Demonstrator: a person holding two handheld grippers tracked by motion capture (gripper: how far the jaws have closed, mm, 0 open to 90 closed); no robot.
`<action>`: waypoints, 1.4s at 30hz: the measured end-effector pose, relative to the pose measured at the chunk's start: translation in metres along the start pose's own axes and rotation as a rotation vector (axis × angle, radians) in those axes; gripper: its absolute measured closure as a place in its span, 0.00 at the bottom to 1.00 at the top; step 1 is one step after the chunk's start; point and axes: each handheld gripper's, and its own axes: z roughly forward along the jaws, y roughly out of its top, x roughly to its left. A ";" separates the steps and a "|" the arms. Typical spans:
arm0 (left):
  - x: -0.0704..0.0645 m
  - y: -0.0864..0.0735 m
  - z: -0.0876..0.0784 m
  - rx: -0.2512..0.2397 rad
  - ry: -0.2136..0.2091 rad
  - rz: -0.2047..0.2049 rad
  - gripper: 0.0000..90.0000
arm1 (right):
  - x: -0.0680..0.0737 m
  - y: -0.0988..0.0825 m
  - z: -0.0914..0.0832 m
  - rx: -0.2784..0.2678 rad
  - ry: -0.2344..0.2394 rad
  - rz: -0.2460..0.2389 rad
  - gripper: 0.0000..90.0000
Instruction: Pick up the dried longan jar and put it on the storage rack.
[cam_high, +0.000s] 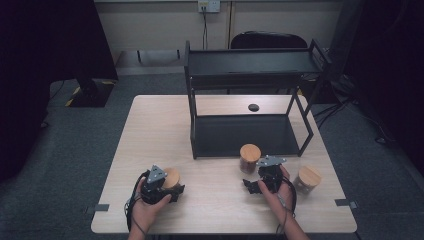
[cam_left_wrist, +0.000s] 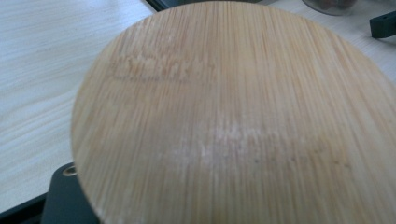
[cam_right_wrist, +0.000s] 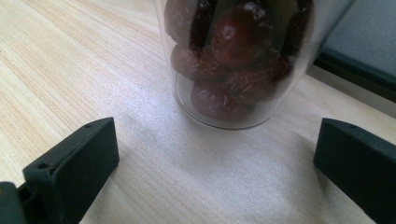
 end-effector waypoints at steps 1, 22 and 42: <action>0.000 0.001 0.001 -0.002 0.001 -0.002 0.29 | 0.000 0.000 0.000 0.000 0.000 0.000 0.00; -0.008 0.027 0.011 -0.013 -0.034 0.039 0.29 | 0.000 0.000 0.000 0.000 0.000 0.000 0.00; -0.017 0.045 0.032 0.010 -0.064 0.071 0.29 | 0.000 0.000 0.000 0.000 0.000 0.000 0.00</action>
